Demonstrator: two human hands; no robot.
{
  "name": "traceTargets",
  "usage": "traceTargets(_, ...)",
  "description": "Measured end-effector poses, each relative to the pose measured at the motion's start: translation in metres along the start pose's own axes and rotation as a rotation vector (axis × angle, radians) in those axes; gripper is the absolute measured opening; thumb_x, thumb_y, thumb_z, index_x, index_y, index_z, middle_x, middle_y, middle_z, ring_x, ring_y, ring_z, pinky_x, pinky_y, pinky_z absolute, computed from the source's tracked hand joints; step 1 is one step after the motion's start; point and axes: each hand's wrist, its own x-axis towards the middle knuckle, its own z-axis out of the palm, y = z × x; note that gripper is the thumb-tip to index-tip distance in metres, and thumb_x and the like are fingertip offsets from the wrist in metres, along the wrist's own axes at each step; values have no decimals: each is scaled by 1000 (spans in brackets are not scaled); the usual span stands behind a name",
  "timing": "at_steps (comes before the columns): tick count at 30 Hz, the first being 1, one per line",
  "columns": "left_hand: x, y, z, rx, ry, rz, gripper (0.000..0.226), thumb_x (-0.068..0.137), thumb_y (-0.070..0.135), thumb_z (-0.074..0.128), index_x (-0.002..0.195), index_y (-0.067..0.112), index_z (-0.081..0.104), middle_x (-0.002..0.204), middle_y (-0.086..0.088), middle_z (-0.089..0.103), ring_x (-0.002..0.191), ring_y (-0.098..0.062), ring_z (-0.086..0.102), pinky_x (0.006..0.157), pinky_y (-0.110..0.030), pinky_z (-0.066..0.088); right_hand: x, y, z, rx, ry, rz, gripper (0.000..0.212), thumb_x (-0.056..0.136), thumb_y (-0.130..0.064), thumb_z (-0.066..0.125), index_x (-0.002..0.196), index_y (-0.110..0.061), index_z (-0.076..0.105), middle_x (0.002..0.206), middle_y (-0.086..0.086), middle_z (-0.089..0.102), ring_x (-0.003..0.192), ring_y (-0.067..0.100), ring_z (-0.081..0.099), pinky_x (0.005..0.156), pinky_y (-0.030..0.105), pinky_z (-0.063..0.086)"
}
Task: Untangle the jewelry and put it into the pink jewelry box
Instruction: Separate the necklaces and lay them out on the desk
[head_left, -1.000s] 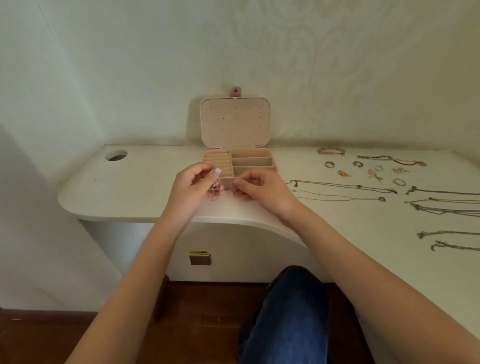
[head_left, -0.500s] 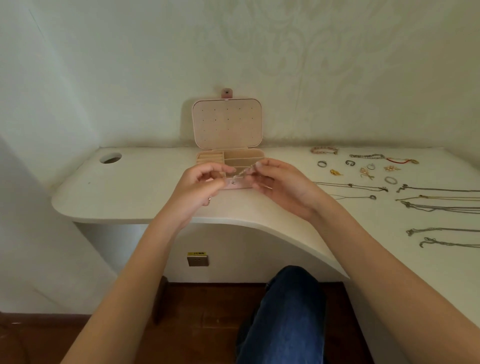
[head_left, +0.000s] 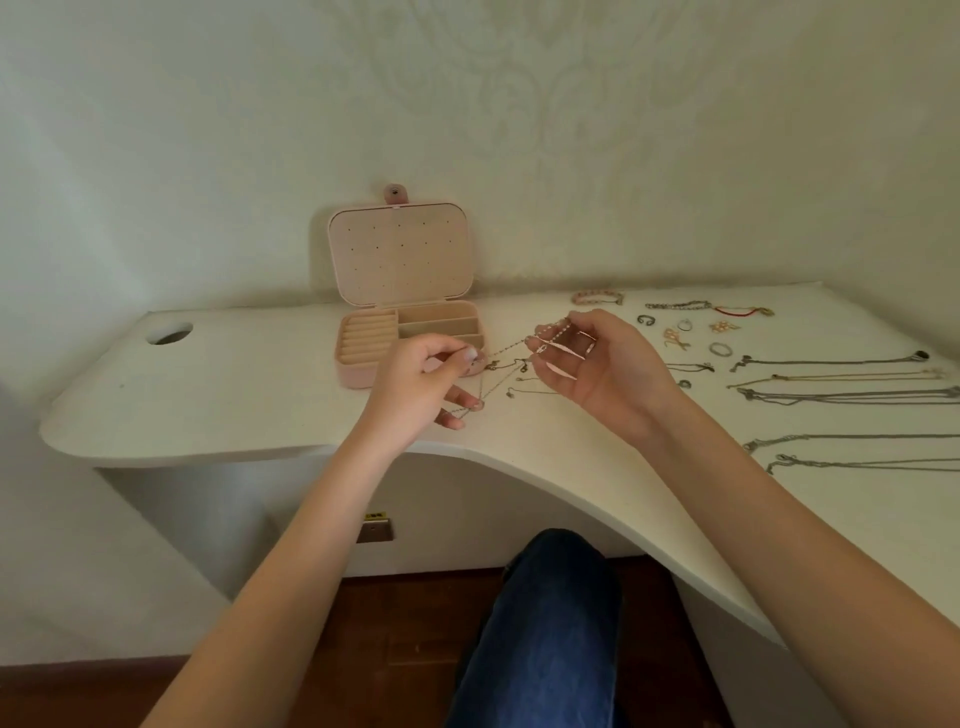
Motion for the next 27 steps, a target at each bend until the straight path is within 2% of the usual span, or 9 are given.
traceTargets(5, 2, 3, 19, 129, -40, 66, 13, 95, 14, 52, 91, 13, 64, 88, 2, 63, 50, -7, 61, 43, -22, 50, -10, -14, -16, -157, 15, 5, 18, 96, -17, 49, 79, -12, 51, 64, 1, 51, 54, 12, 54, 52, 24, 48)
traceTargets(9, 4, 6, 29, 53, -27, 31, 14, 94, 8, 52, 93, 5, 65, 81, -2, 60, 52, -6, 53, 49, -26, 55, -19, -25, -29, -275, -1, -15, 12, 97, -19, 49, 88, -13, 55, 55, -4, 39, 44, 8, 34, 44, 20, 32)
traceTargets(12, 6, 3, 34, 115, 56, 92, 19, 96, 8, 47, 95, 13, 65, 87, 2, 60, 64, -9, 55, 66, -28, 58, -26, -32, -38, -307, -4, -13, 13, 97, -21, 49, 93, -14, 59, 52, -6, 30, 40, 6, 22, 41, 18, 21)
traceTargets(15, 5, 2, 39, 308, -44, 178, 34, 97, 2, 37, 113, 14, 64, 103, -1, 59, 79, -14, 61, 82, -25, 53, -32, -38, -47, -378, -17, -24, 17, 97, -23, 50, 103, -15, 64, 55, -6, 28, 41, 6, 19, 42, 19, 17)
traceTargets(19, 0, 7, 45, 451, -208, 239, 44, 87, -9, 34, 75, 16, 69, 91, -24, 60, 85, -33, 59, 85, -38, 48, -38, -47, -56, -512, 14, -76, 17, 93, -22, 56, 102, -15, 69, 57, -6, 32, 44, 6, 25, 42, 18, 17)
traceTargets(21, -2, 11, 46, 322, -185, 171, 40, 85, -9, 34, 63, 14, 59, 83, -17, 59, 87, -30, 59, 91, -42, 50, -40, -52, -61, -614, 70, -100, 16, 92, -22, 59, 99, -15, 71, 58, -6, 37, 45, 7, 30, 40, 17, 21)
traceTargets(23, -5, 15, 45, 33, -159, 32, 40, 88, -9, 31, 60, 11, 52, 85, -8, 60, 95, -19, 62, 96, -38, 50, -43, -56, -69, -727, 116, -101, 15, 90, -21, 62, 97, -14, 72, 61, -5, 41, 48, 7, 35, 39, 17, 27)
traceTargets(25, -5, 15, 43, -254, -171, -88, 41, 90, -9, 30, 59, 10, 48, 90, -10, 65, 100, -21, 64, 96, -38, 49, -45, -58, -76, -821, 130, -49, 12, 87, -19, 66, 94, -14, 73, 64, -3, 47, 51, 7, 40, 41, 18, 34)
traceTargets(27, -4, 14, 41, -338, -121, -180, 38, 89, -8, 33, 60, 12, 48, 77, -8, 68, 91, -22, 66, 92, -40, 50, -47, -56, -81, -936, 144, 9, 8, 85, -17, 69, 90, -14, 73, 63, -1, 51, 51, 5, 46, 43, 19, 40)
